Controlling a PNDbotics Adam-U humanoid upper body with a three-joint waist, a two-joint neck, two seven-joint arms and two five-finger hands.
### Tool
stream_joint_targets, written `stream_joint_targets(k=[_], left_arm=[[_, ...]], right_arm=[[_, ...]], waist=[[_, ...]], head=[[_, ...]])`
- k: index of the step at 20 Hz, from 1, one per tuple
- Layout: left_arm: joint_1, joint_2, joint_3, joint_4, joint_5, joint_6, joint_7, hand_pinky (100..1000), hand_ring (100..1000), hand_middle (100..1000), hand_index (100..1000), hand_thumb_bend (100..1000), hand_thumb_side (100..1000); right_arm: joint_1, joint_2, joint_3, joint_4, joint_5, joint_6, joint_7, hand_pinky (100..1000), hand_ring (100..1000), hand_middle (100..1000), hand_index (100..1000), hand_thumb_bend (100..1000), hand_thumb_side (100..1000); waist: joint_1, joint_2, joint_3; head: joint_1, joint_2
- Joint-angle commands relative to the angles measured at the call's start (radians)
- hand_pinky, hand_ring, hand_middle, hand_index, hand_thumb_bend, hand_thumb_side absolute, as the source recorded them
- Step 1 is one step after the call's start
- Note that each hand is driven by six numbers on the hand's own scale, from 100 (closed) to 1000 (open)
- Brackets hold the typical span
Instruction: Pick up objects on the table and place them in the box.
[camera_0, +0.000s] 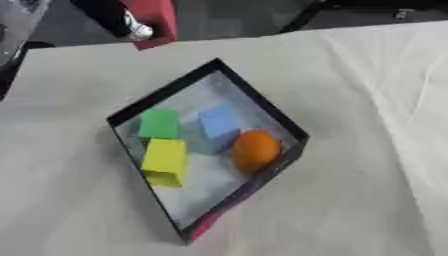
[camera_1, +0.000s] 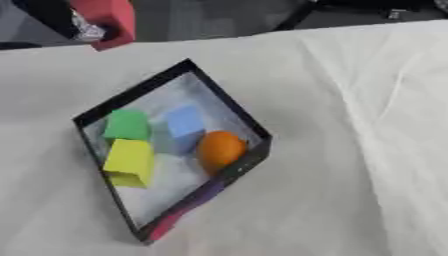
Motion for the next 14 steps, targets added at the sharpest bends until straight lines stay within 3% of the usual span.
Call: stream_joint_targets(k=[1,8,14], left_arm=[[-0.006,0.064,-0.051,-0.155,0.076,-0.002,-0.020,681,592,471,605,170,178],[0.018,0.149,-0.175,-0.379,0.244,0.057,-0.033,681,591,471,604,191,172],[0.037,0.174,-0.272,-0.358,0.218,0.057,-0.105,683,606,491,620,210,179]], right_arm=[[-0.014,-0.039,-0.008,-0.009,-0.001,-0.002,0.004,813,724,697,780,336,422],[-0.020,-0.040,-0.002,-0.012,0.001,0.001,0.008,813,724,698,780,337,421],[-0.025,-0.042,-0.004,-0.018,-0.001,0.000,0.005,813,724,698,780,341,418]], waist=[[0.005,-0.041,0.000],[0.008,-0.044,-0.002],[0.008,-0.046,-0.005]], head=[[-0.009,-0.013],[-0.016,-0.019],[-0.007,-0.018]])
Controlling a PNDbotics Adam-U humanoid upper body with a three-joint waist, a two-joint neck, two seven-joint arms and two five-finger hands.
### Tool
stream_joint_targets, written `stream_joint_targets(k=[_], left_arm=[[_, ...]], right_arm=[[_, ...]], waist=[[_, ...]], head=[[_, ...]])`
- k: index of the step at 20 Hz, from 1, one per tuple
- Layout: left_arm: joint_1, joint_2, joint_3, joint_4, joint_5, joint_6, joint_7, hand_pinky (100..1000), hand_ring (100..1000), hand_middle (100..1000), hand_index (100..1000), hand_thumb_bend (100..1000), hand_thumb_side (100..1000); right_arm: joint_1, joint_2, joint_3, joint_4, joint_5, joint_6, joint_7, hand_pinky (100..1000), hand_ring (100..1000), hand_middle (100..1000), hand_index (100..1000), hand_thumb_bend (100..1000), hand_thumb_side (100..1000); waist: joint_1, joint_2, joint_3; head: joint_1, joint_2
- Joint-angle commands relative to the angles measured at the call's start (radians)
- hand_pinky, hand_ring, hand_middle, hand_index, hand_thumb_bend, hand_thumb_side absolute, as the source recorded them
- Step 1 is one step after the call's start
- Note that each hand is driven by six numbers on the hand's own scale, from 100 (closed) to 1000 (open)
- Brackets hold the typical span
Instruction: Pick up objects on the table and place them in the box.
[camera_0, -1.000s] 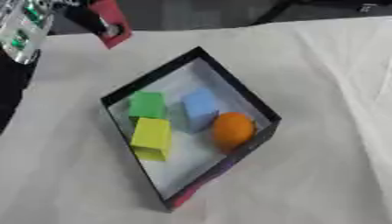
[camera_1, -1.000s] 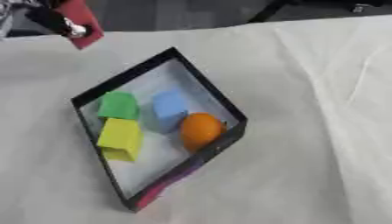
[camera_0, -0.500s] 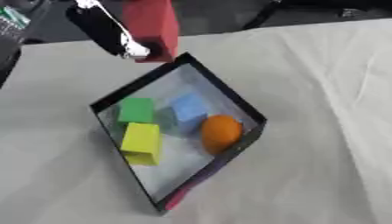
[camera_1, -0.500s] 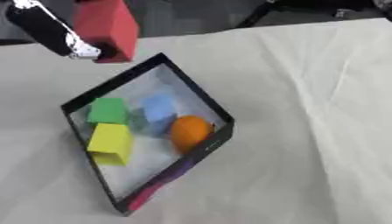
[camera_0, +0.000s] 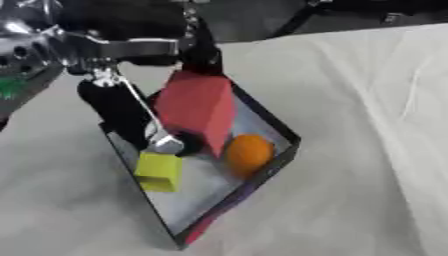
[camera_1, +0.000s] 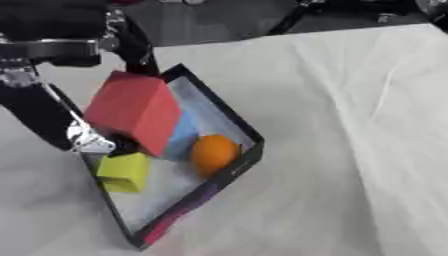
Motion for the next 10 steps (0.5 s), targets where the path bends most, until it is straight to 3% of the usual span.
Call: stream_joint_targets(k=[1,10], left_arm=[[-0.003,0.027,-0.028,0.027,-0.034,-0.018,-0.030,684,608,493,622,212,179],[0.055,-0.057,-0.100,0.218,-0.195,-0.177,-0.035,730,665,552,670,302,233]], right_arm=[[-0.016,-0.041,-0.010,-0.019,-0.001,-0.001,-0.002,813,724,698,780,342,418],[-0.020,-0.036,-0.012,-0.024,-0.005,-0.001,-0.008,812,724,698,779,343,418]], waist=[[0.007,-0.040,-0.003],[0.006,-0.035,-0.015]], head=[[0.007,-0.009],[0.024,-0.004]])
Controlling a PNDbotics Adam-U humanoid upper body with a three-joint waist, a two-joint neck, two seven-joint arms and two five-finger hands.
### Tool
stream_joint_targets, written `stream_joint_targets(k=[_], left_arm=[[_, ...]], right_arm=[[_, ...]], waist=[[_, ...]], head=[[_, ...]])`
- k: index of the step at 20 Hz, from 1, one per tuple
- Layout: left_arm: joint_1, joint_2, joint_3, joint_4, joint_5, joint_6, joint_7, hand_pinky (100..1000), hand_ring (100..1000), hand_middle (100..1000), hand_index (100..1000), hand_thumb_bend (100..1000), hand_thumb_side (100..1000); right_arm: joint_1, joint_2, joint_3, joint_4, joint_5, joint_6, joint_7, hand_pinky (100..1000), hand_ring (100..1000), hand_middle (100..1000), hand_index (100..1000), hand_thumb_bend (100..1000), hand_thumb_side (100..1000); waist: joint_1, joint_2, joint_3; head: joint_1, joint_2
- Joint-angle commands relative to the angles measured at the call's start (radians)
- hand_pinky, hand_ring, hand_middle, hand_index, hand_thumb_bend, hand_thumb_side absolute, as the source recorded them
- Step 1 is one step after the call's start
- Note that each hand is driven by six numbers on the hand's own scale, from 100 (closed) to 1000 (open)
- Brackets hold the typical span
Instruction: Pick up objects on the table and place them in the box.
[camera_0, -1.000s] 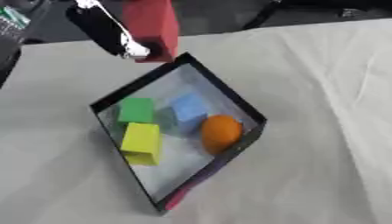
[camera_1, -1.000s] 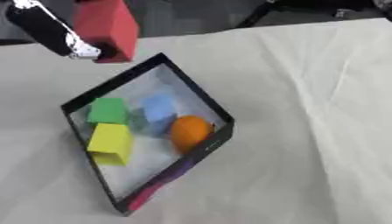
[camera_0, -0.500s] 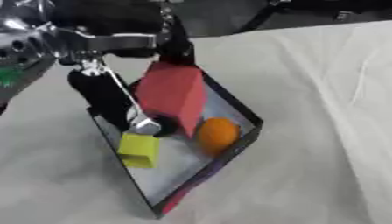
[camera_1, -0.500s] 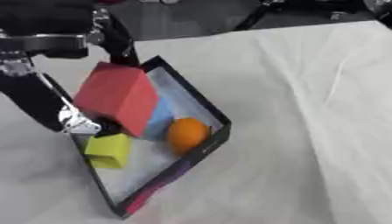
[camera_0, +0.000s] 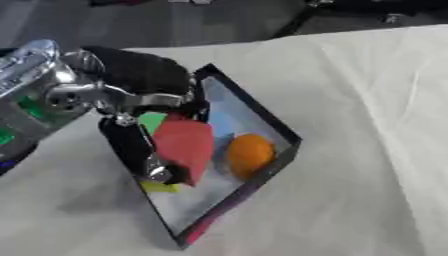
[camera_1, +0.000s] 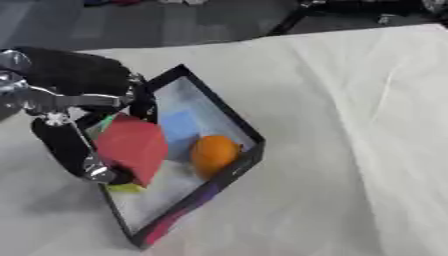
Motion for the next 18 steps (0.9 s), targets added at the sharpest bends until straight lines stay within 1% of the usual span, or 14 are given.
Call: stream_joint_targets(k=[1,2,3,4,5,6,7,8,9,10,12,14,17,18], left_arm=[[0.001,-0.017,-0.008,0.060,-0.058,-0.064,-0.007,739,674,560,677,319,243],[0.008,-0.023,-0.011,0.082,-0.075,-0.082,-0.011,751,687,573,685,338,268],[0.014,-0.028,-0.012,0.102,-0.092,-0.098,-0.015,781,728,621,725,398,332],[0.018,-0.031,-0.013,0.119,-0.112,-0.112,-0.026,801,763,676,761,433,362],[0.021,-0.034,-0.012,0.131,-0.129,-0.124,-0.035,808,774,695,772,447,372],[0.022,-0.035,-0.005,0.133,-0.142,-0.133,-0.037,864,863,810,849,614,504],[0.023,-0.033,0.002,0.131,-0.151,-0.137,-0.036,864,863,810,849,614,504],[0.023,-0.030,0.013,0.124,-0.157,-0.137,-0.026,887,896,849,885,821,622],[0.023,-0.023,0.032,0.108,-0.162,-0.129,-0.002,885,898,858,893,883,666],[0.026,-0.011,0.054,0.082,-0.165,-0.116,0.029,885,903,869,901,909,691],[0.038,0.013,0.089,0.026,-0.160,-0.090,0.078,882,901,873,907,923,716],[0.054,0.038,0.144,-0.054,-0.137,-0.060,0.127,874,891,862,901,897,716],[0.097,0.078,0.245,-0.182,-0.102,0.010,0.195,862,878,846,893,784,705],[0.119,0.089,0.280,-0.210,-0.092,0.038,0.217,854,866,833,879,704,706]], right_arm=[[-0.019,-0.036,-0.013,-0.021,-0.005,-0.002,-0.008,812,724,698,779,344,417],[-0.019,-0.035,-0.014,-0.022,-0.005,-0.003,-0.009,812,724,698,779,344,417],[-0.019,-0.035,-0.015,-0.022,-0.006,-0.003,-0.010,812,724,698,779,345,417],[-0.019,-0.035,-0.015,-0.022,-0.006,-0.003,-0.011,812,724,697,779,345,417],[-0.019,-0.034,-0.015,-0.022,-0.007,-0.003,-0.012,812,724,697,779,345,417],[-0.018,-0.034,-0.015,-0.022,-0.007,-0.003,-0.012,812,724,697,779,344,417],[-0.017,-0.034,-0.016,-0.022,-0.007,-0.003,-0.013,812,724,697,779,344,417],[-0.016,-0.034,-0.016,-0.021,-0.007,-0.003,-0.013,812,723,697,778,344,417],[-0.014,-0.034,-0.016,-0.020,-0.007,-0.002,-0.014,811,723,697,778,343,418],[-0.013,-0.034,-0.015,-0.020,-0.007,-0.002,-0.014,811,723,697,778,343,418],[-0.011,-0.034,-0.015,-0.019,-0.007,-0.002,-0.014,811,723,697,778,344,418],[-0.009,-0.034,-0.017,-0.018,-0.008,-0.002,-0.015,811,723,697,778,344,418],[-0.008,-0.033,-0.017,-0.018,-0.009,-0.003,-0.016,811,723,697,778,343,418],[-0.008,-0.033,-0.017,-0.018,-0.009,-0.003,-0.016,811,723,697,778,344,416]], waist=[[0.006,-0.033,-0.002],[0.007,-0.032,-0.003],[0.007,-0.032,-0.003],[0.007,-0.031,-0.003],[0.007,-0.031,-0.003],[0.007,-0.031,-0.001],[0.007,-0.032,0.000],[0.007,-0.032,0.003],[0.007,-0.033,0.006],[0.006,-0.034,0.009],[0.006,-0.035,0.013],[0.004,-0.038,0.017],[0.000,-0.042,0.022],[-0.001,-0.043,0.024]], head=[[0.010,-0.003],[0.012,-0.003],[0.013,-0.003],[0.013,-0.004],[0.013,-0.004],[0.012,-0.003],[0.011,-0.003],[0.010,-0.001],[0.009,0.000],[0.007,0.002],[0.004,0.004],[-0.001,0.005],[-0.005,0.007],[-0.007,0.008]])
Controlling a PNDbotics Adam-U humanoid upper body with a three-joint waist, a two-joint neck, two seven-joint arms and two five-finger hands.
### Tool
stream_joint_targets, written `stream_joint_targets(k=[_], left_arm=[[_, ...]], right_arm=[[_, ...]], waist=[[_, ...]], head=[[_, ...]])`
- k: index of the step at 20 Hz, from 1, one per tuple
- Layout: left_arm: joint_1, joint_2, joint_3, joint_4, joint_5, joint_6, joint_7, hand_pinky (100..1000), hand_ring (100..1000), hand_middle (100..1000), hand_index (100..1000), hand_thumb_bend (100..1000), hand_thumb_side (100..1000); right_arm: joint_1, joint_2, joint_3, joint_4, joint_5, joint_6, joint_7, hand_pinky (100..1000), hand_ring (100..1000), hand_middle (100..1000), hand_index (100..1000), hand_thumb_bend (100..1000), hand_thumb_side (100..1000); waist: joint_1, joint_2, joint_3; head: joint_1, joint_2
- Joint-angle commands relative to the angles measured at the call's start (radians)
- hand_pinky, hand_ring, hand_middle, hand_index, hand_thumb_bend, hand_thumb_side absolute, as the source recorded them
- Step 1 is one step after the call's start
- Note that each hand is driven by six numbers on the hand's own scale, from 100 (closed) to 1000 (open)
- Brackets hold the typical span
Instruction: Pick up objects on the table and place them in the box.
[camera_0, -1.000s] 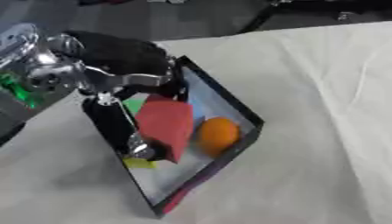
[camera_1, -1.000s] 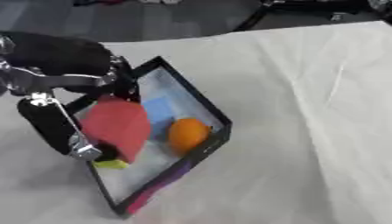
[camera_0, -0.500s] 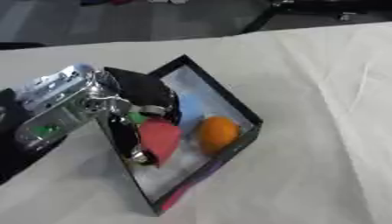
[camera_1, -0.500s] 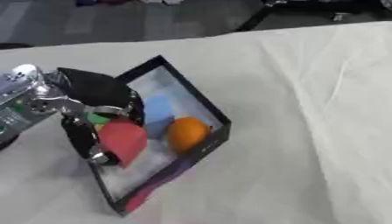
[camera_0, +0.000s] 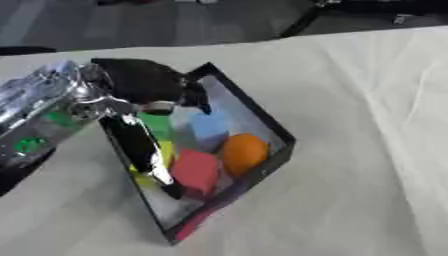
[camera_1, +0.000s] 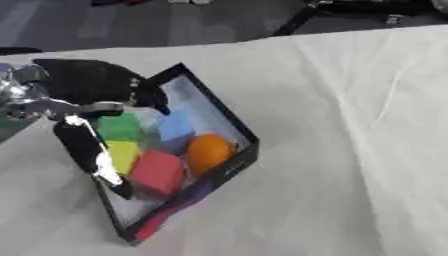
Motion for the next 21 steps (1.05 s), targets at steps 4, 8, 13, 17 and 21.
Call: stream_joint_targets(k=[4,8,13,17,21], left_arm=[[0.144,0.052,0.242,-0.111,0.099,0.148,0.195,834,833,813,880,593,746],[0.258,-0.055,0.405,-0.063,0.186,0.258,0.344,849,834,822,886,427,838],[0.364,-0.201,0.587,0.006,0.462,0.328,0.640,884,859,842,911,298,915],[0.439,-0.255,0.660,0.056,0.726,0.269,0.862,885,857,841,914,393,857],[0.501,-0.283,0.695,0.100,0.887,0.194,0.999,884,857,845,917,460,846]], right_arm=[[-0.009,-0.032,-0.020,-0.018,-0.008,-0.003,-0.005,811,723,697,780,348,413],[-0.011,-0.016,-0.021,-0.012,-0.014,-0.002,-0.013,811,724,698,780,348,413],[-0.008,0.001,-0.017,0.000,-0.005,0.000,-0.013,813,728,702,783,325,427],[-0.004,0.014,-0.011,0.010,0.009,0.001,-0.008,817,736,711,788,279,455],[-0.003,0.029,0.002,0.020,0.025,0.001,0.009,825,748,725,795,271,468]], waist=[[-0.005,-0.045,0.009],[-0.014,-0.053,0.016],[-0.024,-0.061,0.026],[-0.028,-0.065,0.033],[-0.034,-0.069,0.038]], head=[[-0.020,0.005],[-0.030,0.009],[-0.041,0.010],[-0.046,0.012],[-0.048,0.014]])
